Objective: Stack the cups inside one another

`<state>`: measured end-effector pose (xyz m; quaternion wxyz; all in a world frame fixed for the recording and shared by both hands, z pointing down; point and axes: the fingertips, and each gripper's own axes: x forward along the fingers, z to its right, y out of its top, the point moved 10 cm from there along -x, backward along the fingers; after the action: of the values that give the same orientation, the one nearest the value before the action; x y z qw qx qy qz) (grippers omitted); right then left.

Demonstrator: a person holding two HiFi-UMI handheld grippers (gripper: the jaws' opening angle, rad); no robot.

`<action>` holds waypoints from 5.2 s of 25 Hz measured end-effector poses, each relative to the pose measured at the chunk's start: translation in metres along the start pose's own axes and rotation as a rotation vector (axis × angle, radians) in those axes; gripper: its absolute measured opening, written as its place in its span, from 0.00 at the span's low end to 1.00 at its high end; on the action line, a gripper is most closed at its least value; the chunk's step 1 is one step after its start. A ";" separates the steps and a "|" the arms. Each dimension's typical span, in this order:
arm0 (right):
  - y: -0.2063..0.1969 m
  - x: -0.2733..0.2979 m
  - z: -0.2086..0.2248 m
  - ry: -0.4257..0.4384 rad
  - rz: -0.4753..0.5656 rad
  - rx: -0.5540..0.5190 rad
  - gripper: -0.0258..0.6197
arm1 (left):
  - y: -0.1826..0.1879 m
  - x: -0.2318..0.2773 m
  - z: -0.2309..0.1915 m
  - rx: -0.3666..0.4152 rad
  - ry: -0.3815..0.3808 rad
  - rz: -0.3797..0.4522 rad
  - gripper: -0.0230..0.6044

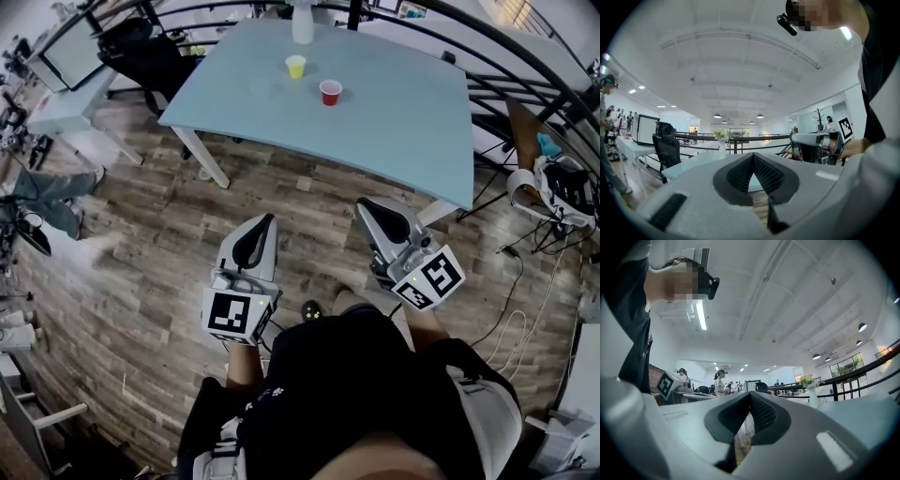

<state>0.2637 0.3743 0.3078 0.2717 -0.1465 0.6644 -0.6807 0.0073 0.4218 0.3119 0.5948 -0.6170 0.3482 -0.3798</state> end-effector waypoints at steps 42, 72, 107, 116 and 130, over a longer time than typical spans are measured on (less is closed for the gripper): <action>-0.055 0.158 0.108 0.103 -0.067 0.066 0.04 | -0.004 0.073 -0.123 -0.015 0.201 -0.048 0.01; -0.057 0.247 0.241 0.013 -0.084 0.049 0.11 | 0.018 0.208 -0.201 0.015 0.186 -0.079 0.01; -0.131 0.275 0.354 -0.317 -0.296 -0.016 0.43 | 0.005 0.290 -0.256 0.024 0.161 -0.140 0.01; -0.156 0.285 0.374 -0.391 -0.364 -0.011 0.52 | 0.004 0.304 -0.276 0.035 0.147 -0.149 0.01; -0.200 0.293 0.391 -0.455 -0.505 0.001 0.62 | 0.000 0.311 -0.293 0.041 0.151 -0.174 0.01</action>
<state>0.2112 -0.1197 0.4861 0.2356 -0.4545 0.5291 -0.6767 -0.1057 0.0096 0.3299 0.5442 -0.6021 0.3293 -0.4826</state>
